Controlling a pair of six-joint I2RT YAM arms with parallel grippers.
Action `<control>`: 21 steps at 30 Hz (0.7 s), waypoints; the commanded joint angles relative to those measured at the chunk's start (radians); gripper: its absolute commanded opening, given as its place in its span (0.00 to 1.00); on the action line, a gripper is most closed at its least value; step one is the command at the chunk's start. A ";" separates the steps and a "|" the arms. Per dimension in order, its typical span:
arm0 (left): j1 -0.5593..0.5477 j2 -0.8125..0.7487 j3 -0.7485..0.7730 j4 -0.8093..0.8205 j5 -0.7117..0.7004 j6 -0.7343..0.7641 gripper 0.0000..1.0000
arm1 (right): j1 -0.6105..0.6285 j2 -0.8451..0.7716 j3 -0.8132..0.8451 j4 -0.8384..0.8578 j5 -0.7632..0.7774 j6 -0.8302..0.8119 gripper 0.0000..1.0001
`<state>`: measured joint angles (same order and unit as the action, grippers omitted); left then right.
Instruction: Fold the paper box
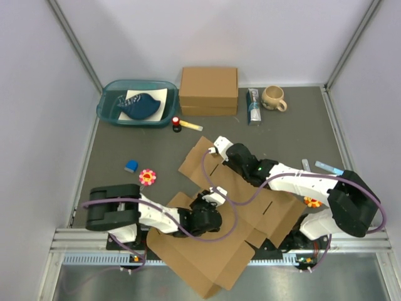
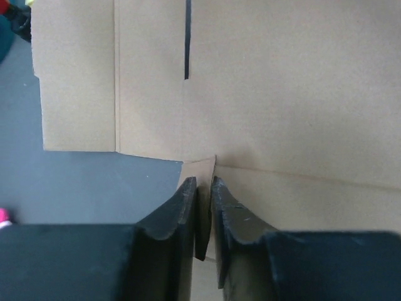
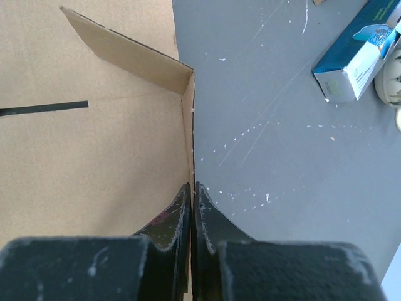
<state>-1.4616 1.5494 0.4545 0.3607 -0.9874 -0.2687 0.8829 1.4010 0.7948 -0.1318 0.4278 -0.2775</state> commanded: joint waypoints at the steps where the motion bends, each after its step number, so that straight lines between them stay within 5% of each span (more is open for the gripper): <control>1: -0.042 0.069 0.110 -0.106 -0.099 -0.092 0.32 | 0.042 -0.026 0.037 -0.002 -0.031 0.034 0.00; 7: -0.042 -0.095 0.108 -0.176 -0.059 -0.078 0.60 | 0.042 -0.031 0.041 -0.008 -0.029 0.031 0.00; 11: -0.043 -0.285 0.113 -0.229 -0.002 -0.047 0.94 | 0.042 -0.031 0.038 -0.009 -0.023 0.027 0.00; 21: -0.010 -0.664 0.082 -0.243 -0.060 -0.044 0.99 | 0.082 -0.063 0.037 0.014 0.057 -0.098 0.00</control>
<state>-1.4990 0.9768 0.5259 0.0971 -0.9855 -0.3275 0.9230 1.3849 0.7952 -0.1436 0.4267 -0.2920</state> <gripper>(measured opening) 0.987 0.009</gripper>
